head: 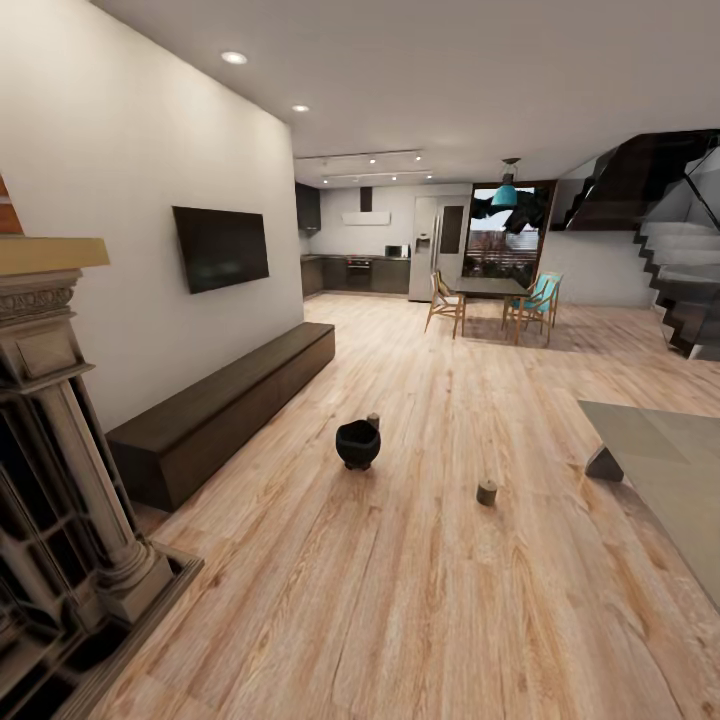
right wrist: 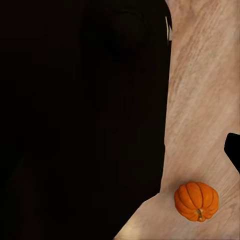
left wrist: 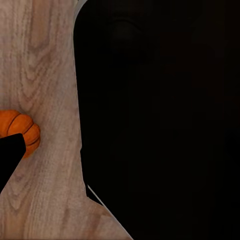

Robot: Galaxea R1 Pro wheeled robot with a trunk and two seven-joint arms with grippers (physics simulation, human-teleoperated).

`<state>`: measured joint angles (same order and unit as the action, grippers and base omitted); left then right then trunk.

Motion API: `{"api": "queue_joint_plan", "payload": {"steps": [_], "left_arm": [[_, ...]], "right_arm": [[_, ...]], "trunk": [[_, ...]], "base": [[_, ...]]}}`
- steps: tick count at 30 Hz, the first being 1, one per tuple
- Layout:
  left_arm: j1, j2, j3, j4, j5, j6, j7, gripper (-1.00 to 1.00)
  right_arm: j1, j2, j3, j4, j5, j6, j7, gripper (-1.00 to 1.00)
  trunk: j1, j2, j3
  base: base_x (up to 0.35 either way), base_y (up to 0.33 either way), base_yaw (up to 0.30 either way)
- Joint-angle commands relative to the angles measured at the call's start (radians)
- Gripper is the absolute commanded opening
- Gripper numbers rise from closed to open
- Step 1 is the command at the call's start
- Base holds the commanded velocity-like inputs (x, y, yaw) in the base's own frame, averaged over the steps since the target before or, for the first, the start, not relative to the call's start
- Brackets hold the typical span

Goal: Place each of the two pumpkins and all three candles from the living room inside a cabinet in the living room (use any cabinet), then make sure every cabinet is closed, and position the cauldron so it is next to a table in the living room.

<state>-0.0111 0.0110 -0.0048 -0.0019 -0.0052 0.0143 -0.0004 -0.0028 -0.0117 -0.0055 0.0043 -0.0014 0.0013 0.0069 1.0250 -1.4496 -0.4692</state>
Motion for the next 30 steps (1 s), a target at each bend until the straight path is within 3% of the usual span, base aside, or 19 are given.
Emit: {"api": "queue_joint_plan", "payload": {"steps": [1, 10, 30], "left_arm": [[-0.001, 0.0, -0.001, 0.0, -0.001, 0.001, 0.0, 1.0], [-0.001, 0.001, -0.001, -0.001, -0.002, 0.0, 0.0, 1.0], [-0.001, 0.001, -0.001, -0.001, -0.002, -0.001, 0.002, 1.0]], "right_arm": [[0.0, 0.0, -0.001, 0.0, 0.0, 0.0, 0.001, 1.0], [-0.001, -0.001, 0.001, 0.0, 0.0, 0.0, 0.001, 1.0], [-0.001, 0.0, 0.002, -0.001, 0.0, -0.001, 0.001, 1.0]], "trunk": [[0.0, 0.0, -0.001], [0.0, 0.0, -0.001], [0.0, 0.0, -0.001]], "base": [[0.0, 0.0, 0.0], [0.06, 0.0, 0.0], [0.309, 0.0, 0.0]]}}
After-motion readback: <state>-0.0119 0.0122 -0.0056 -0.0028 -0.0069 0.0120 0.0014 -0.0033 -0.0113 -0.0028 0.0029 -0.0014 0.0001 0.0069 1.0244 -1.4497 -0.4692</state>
